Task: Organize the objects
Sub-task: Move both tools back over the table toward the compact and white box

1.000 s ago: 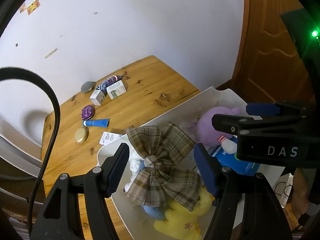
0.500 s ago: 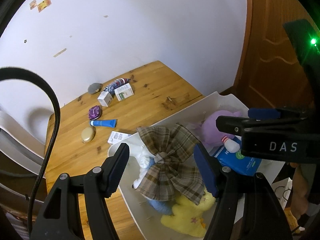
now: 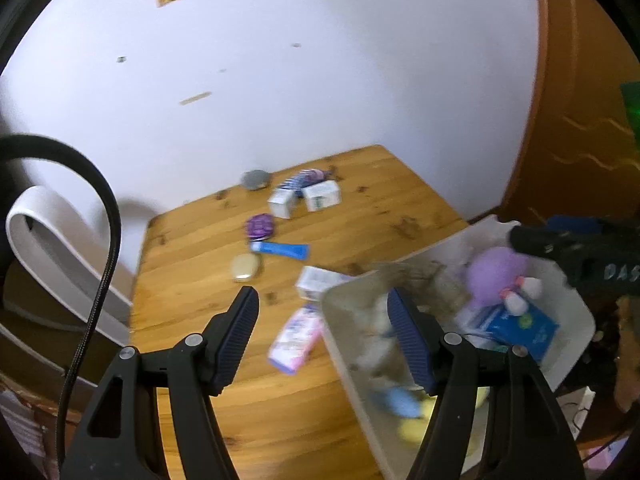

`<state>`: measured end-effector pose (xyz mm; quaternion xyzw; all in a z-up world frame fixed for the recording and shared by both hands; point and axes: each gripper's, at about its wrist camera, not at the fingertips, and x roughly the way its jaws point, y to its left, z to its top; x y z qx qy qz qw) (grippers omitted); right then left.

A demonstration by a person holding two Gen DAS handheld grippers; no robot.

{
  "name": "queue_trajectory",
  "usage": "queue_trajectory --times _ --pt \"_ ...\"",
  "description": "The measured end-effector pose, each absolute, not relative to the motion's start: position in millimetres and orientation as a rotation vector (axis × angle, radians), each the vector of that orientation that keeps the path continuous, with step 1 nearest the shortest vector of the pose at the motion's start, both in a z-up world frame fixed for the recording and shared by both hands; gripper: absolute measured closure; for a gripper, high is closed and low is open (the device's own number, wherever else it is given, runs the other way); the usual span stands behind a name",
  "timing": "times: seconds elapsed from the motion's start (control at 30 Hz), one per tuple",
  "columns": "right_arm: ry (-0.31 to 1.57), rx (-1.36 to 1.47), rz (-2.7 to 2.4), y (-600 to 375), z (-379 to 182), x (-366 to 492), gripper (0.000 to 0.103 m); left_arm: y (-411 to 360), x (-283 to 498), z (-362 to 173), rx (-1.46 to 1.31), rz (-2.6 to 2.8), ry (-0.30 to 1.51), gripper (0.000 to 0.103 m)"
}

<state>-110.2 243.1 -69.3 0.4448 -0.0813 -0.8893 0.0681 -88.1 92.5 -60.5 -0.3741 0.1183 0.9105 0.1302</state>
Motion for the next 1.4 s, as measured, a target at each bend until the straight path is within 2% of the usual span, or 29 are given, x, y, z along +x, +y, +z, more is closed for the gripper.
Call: queue_trajectory --times 0.3,0.6,0.87,1.03,1.4 --pt "-0.176 1.317 -2.634 213.6 -46.2 -132.4 0.025 22.2 -113.2 -52.1 -1.19 2.679 0.417 0.032" --pt "-0.078 1.319 -2.581 176.2 -34.8 -176.0 0.025 -22.2 -156.8 -62.7 -1.395 2.55 0.292 0.032" --pt "-0.028 1.332 -2.535 145.8 -32.1 -250.4 0.025 -12.8 -214.4 -101.5 -1.484 2.394 0.242 0.032" --pt "-0.03 1.414 -2.512 134.2 -53.9 -312.3 0.025 -1.3 -252.3 -134.3 -1.499 2.36 0.297 0.032" --pt "-0.021 1.686 -2.364 105.3 -155.0 -418.2 0.025 11.6 -300.2 -199.5 -1.559 2.299 0.324 0.032"
